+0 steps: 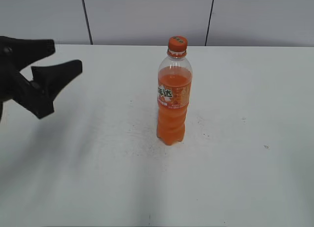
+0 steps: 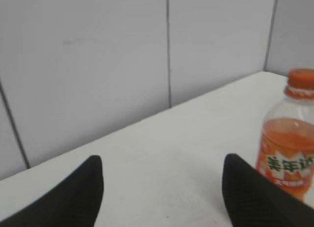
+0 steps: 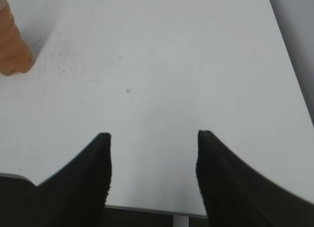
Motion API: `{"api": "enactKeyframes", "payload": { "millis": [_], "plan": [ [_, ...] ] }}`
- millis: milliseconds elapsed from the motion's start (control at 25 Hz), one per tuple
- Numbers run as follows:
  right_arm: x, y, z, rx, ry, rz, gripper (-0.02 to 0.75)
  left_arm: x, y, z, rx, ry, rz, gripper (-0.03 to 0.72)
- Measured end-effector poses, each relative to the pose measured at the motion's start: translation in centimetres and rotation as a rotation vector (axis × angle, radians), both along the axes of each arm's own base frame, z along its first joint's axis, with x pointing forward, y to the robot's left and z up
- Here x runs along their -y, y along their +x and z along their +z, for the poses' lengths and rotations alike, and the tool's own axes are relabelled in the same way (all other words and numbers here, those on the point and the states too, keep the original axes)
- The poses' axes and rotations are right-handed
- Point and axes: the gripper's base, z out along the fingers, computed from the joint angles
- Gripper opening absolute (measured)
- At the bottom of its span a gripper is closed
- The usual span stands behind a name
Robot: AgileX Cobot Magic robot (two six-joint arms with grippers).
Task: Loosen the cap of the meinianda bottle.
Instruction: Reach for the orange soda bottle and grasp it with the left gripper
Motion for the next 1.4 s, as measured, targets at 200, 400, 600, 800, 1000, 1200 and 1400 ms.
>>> {"api": "enactKeyframes", "payload": {
  "millis": [200, 400, 600, 800, 1000, 1200, 1400],
  "plan": [
    [0.0, 0.0, 0.0, 0.000, 0.000, 0.000, 0.419, -0.1, 1.1, -3.5, -0.029, 0.009, -0.199, 0.468],
    [0.0, 0.0, 0.0, 0.000, 0.000, 0.000, 0.419, -0.5, 3.0, -6.2, -0.104, 0.049, -0.271, 0.468],
    [0.0, 0.0, 0.0, 0.000, 0.000, 0.000, 0.419, 0.6, 5.5, -7.2, -0.072, 0.043, -0.466, 0.569],
    [0.0, 0.0, 0.0, 0.000, 0.000, 0.000, 0.419, 2.0, 8.3, -9.8, -0.134, 0.053, -0.602, 0.637],
    [0.0, 0.0, 0.0, 0.000, 0.000, 0.000, 0.419, 4.9, 10.9, -11.0, -0.128, 0.075, -0.726, 0.634],
    [0.0, 0.0, 0.0, 0.000, 0.000, 0.000, 0.419, 8.1, 12.1, -12.0, -0.110, 0.084, -0.814, 0.617],
    [0.0, 0.0, 0.0, 0.000, 0.000, 0.000, 0.419, 11.1, 13.1, -12.6, -0.111, 0.070, -0.876, 0.596]
  ]
}}
